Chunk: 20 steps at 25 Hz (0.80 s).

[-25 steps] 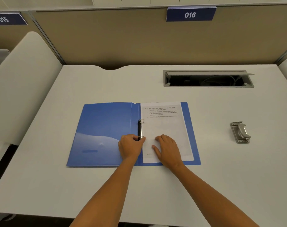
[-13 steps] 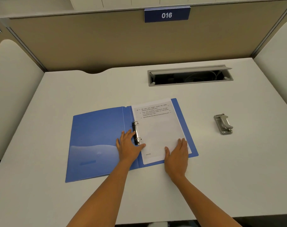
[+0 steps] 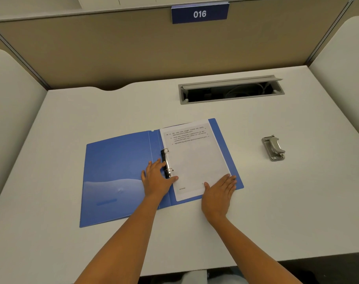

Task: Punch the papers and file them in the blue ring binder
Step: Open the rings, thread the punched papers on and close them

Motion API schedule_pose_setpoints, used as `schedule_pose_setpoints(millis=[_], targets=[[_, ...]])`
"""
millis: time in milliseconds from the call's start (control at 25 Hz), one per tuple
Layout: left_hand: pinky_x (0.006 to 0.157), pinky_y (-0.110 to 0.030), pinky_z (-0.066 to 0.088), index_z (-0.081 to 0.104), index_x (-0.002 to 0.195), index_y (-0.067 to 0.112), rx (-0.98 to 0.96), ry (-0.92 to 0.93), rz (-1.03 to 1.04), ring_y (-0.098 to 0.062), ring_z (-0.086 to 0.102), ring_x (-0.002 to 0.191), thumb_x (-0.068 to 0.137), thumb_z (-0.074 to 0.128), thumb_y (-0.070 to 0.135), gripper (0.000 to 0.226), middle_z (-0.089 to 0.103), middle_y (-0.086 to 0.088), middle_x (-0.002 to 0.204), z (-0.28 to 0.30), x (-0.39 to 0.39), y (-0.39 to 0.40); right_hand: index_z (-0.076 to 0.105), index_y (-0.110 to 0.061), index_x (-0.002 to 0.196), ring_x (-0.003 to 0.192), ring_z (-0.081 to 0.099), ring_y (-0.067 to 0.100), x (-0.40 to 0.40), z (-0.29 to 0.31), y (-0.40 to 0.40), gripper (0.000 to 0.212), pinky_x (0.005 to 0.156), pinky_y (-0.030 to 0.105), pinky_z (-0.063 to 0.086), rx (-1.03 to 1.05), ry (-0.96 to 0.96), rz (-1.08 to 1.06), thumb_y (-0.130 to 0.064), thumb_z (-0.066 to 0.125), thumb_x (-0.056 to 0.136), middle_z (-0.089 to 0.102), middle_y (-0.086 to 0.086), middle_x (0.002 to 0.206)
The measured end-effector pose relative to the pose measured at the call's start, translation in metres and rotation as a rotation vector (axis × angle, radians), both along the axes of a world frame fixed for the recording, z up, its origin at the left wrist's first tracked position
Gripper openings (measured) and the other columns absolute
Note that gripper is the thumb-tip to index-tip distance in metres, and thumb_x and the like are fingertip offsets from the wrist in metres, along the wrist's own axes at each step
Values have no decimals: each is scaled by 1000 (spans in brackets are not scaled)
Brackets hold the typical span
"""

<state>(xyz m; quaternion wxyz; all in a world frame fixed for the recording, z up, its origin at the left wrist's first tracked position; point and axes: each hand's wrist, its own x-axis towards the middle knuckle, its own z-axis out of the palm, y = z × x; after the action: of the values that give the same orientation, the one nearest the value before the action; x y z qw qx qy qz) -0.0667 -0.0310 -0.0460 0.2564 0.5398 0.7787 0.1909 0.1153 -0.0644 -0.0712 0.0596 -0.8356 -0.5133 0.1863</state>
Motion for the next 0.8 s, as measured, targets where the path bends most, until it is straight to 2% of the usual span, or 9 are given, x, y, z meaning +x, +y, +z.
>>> schedule_pose_setpoints(millis=[120,280,440,520,560,640,680,760,800], targets=[[120,-48,8,49,138,21,-8,-3,-3,-22,18,148,75,76,49,73,36,1,154,0,0,0,-11,2,148,148,1,34,-3,3,2,79,121,40,8,-4,48,25,-41,35,100,-6,20,159],[120,-48,7,49,138,22,-13,4,-10,-22,17,148,76,75,50,73,35,2,155,-1,-1,0,-21,-5,142,147,6,35,-6,10,7,83,119,42,20,34,72,29,-38,41,99,-9,18,159],[120,-49,9,48,139,22,-15,15,-13,-22,17,148,76,74,50,74,35,1,155,1,0,0,-11,-7,150,146,18,31,-8,20,9,82,115,39,31,78,217,7,-26,49,98,-6,11,161],[119,-48,10,46,139,20,-32,15,-21,-23,19,148,76,76,48,75,36,0,154,4,0,2,-2,-8,152,142,29,30,-8,27,12,81,112,37,35,121,239,29,-15,55,96,4,10,161],[119,-48,11,46,138,21,-43,11,-19,-23,21,146,75,77,46,75,38,-1,152,6,1,3,4,-10,153,137,37,31,-7,31,15,82,110,36,37,137,234,29,-12,59,93,17,12,159],[116,-47,20,47,133,21,9,2,21,-23,32,139,71,77,41,71,44,-2,143,12,4,6,19,-17,151,118,50,27,-2,39,22,83,102,35,38,167,239,-28,-8,68,85,50,12,134],[113,-44,26,49,129,20,98,-23,49,-22,37,133,71,75,38,66,47,-1,136,16,7,7,26,-21,148,112,52,25,1,43,25,82,100,36,36,198,237,-45,-6,70,81,56,9,119],[103,-35,39,54,121,18,303,-195,84,-19,45,121,76,73,28,50,51,1,124,27,19,11,43,-21,138,110,52,24,3,46,24,70,102,38,32,315,188,31,-5,72,77,58,6,112],[96,-30,44,58,118,17,328,-350,97,-18,50,117,81,72,25,40,54,2,120,34,26,15,50,-19,132,110,53,25,3,45,22,61,102,39,32,387,169,113,-7,72,77,60,6,112]])
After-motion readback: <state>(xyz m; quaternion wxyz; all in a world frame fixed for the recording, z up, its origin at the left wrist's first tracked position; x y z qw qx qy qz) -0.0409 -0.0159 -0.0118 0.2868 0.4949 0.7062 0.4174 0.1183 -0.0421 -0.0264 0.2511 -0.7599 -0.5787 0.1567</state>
